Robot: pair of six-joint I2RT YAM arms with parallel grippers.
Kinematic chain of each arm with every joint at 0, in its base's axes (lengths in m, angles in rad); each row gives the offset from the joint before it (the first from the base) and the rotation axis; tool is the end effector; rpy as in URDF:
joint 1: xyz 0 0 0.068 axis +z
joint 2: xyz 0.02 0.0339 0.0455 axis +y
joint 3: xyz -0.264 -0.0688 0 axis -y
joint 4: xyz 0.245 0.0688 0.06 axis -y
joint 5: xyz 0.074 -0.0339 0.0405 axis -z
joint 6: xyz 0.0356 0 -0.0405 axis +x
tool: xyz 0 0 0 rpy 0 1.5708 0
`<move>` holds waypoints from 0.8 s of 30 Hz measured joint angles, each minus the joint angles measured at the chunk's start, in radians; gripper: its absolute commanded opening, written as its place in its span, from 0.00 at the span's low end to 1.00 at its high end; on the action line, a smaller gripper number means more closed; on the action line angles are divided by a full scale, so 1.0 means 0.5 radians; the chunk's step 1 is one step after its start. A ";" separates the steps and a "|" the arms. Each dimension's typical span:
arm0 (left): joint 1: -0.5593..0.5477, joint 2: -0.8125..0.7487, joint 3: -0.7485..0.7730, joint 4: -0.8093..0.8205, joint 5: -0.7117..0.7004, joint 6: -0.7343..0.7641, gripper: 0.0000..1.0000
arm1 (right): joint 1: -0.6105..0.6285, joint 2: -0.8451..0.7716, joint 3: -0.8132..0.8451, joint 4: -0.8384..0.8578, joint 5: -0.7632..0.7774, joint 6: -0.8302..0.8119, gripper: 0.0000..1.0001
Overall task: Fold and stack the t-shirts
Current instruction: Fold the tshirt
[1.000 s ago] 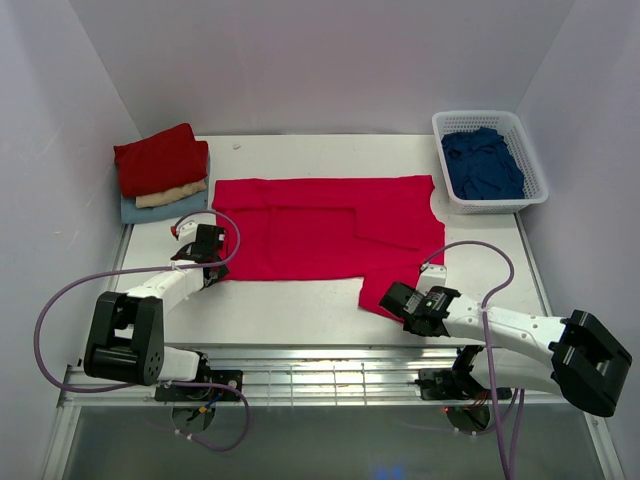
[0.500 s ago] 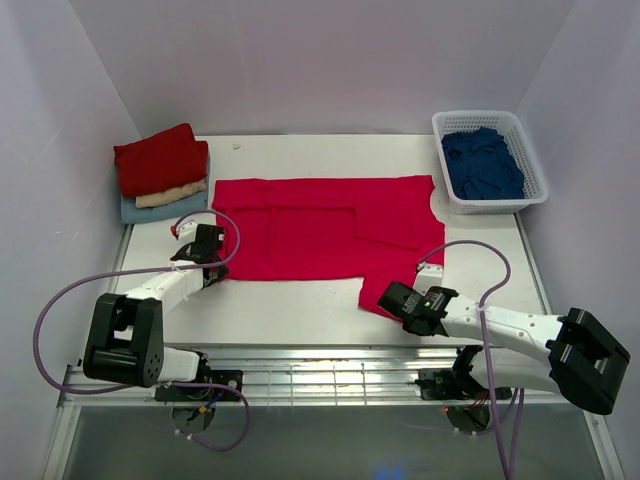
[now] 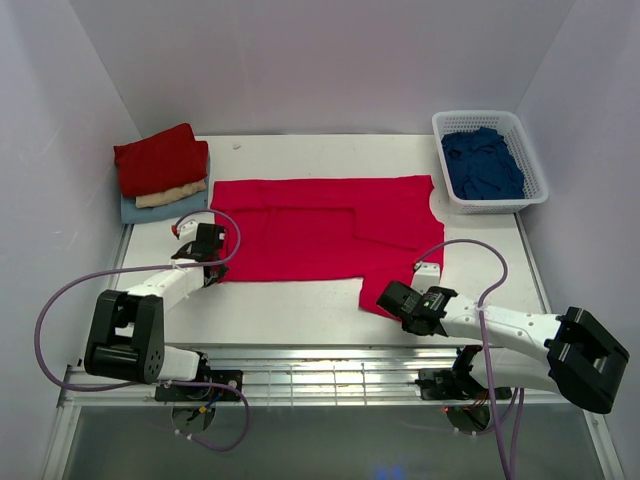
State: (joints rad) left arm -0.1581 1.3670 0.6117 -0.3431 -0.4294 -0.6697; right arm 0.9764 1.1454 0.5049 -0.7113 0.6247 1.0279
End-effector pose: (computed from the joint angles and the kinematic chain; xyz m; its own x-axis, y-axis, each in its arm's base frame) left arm 0.2339 -0.0223 0.1531 -0.6622 -0.4660 -0.5869 -0.5803 0.8144 0.0082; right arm 0.1100 0.1256 0.1552 -0.7969 0.0613 -0.6010 0.1576 0.9815 -0.1089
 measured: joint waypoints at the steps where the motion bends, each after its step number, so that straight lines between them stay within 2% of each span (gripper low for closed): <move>1: 0.000 0.004 0.005 -0.001 0.000 0.001 0.09 | 0.000 -0.001 0.003 -0.002 -0.002 -0.008 0.08; 6: 0.000 0.006 0.009 0.000 0.002 0.011 0.04 | 0.000 0.013 0.042 -0.042 -0.008 -0.031 0.08; 16: 0.000 -0.048 0.025 -0.027 0.010 0.015 0.02 | -0.005 0.136 0.272 -0.100 0.034 -0.118 0.08; 24: 0.001 -0.096 0.270 -0.030 -0.016 0.037 0.03 | -0.228 0.390 0.642 -0.076 0.195 -0.359 0.08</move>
State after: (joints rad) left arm -0.1577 1.3190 0.7467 -0.3580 -0.4374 -0.6510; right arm 0.8623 1.3403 0.8257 -0.7494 0.7219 0.8486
